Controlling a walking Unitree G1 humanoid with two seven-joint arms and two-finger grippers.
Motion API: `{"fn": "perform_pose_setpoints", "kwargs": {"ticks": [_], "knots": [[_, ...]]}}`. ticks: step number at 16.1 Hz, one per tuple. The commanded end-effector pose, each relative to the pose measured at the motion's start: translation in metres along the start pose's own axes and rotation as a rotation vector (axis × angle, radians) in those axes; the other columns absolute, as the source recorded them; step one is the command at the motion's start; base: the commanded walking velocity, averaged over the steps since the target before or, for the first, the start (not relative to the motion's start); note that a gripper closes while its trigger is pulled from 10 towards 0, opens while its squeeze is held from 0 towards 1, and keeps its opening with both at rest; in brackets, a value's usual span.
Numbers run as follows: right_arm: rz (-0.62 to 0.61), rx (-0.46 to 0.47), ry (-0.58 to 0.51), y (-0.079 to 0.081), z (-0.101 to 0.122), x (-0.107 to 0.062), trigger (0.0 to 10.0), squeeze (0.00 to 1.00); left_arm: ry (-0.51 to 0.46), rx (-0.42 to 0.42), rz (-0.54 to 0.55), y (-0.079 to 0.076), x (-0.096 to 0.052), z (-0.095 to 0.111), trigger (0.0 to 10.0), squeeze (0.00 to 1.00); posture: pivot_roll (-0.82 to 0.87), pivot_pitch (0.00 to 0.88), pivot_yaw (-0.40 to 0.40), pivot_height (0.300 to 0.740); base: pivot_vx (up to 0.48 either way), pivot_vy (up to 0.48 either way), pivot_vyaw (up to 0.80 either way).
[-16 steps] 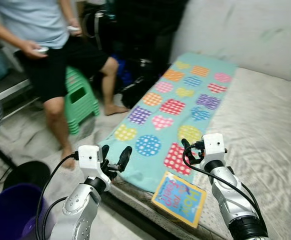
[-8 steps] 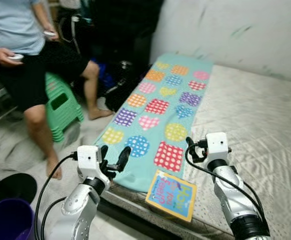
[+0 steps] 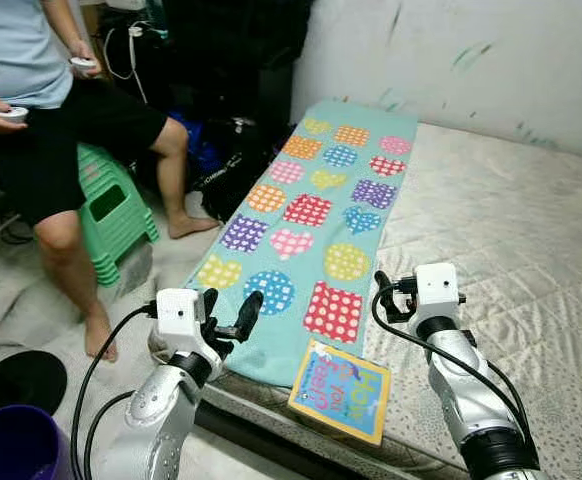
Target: Clean up the room
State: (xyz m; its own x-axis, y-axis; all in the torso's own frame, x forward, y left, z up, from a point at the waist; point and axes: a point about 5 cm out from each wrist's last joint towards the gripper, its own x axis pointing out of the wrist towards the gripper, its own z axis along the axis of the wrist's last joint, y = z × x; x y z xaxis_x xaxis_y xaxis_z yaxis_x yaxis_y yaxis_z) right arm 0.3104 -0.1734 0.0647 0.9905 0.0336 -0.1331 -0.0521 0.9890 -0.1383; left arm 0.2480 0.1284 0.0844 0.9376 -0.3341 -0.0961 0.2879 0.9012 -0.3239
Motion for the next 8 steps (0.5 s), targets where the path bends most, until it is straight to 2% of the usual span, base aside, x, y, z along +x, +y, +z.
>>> {"fn": "perform_pose_setpoints", "kwargs": {"ticks": [1, 8], "knots": [[-0.011, -0.004, -0.016, -0.0022, 0.0046, 0.0031, 10.0, 0.0, 0.001, 0.013, 0.011, 0.0021, 0.0011, 0.0006, 10.0, 0.0, -0.09, 0.0, 0.003, 0.74, 0.0, 0.0, -0.8], [-0.009, -0.004, -0.02, -0.0026, 0.0042, 0.003, 10.0, 0.0, 0.005, 0.009, 0.008, 0.0001, 0.0019, -0.0003, 10.0, 0.0, -0.09, 0.0, 0.0, 0.74, 0.0, 0.0, -0.75]]}}
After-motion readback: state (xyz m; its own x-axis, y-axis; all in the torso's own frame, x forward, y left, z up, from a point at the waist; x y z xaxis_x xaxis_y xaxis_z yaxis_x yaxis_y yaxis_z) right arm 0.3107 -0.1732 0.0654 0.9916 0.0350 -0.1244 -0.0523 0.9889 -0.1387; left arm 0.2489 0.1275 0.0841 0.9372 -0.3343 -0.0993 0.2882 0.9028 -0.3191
